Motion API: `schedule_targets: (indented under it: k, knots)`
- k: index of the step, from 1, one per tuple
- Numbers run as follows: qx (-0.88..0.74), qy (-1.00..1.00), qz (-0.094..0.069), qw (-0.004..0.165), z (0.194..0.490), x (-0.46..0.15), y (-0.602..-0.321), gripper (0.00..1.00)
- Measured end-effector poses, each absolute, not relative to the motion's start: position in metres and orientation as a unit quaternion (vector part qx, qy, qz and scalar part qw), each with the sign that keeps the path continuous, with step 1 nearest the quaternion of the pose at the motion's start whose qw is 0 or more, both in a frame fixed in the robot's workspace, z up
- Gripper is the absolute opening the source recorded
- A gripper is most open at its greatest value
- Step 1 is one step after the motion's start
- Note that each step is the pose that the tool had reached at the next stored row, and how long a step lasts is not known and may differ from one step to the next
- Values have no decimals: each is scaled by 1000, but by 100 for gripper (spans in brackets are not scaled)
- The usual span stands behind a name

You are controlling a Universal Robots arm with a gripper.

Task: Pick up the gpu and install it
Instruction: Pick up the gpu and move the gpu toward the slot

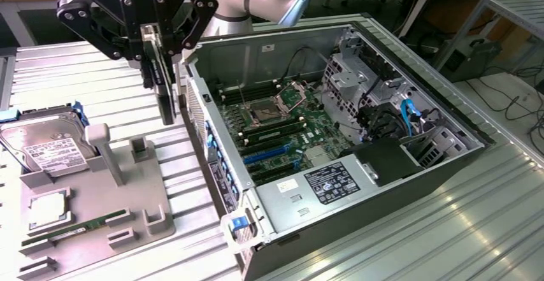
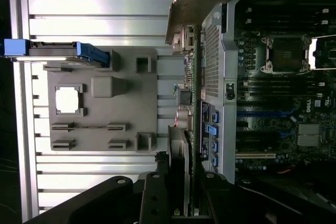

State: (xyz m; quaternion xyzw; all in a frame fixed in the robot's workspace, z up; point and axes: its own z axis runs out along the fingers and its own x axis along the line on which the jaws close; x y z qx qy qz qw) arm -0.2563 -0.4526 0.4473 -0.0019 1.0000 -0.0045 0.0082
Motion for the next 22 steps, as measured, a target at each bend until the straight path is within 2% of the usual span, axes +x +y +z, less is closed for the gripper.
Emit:
schedule_targets:
  k: [22]
  knots:
    - [-2,1000,-5,8,447,-244,-453,27]
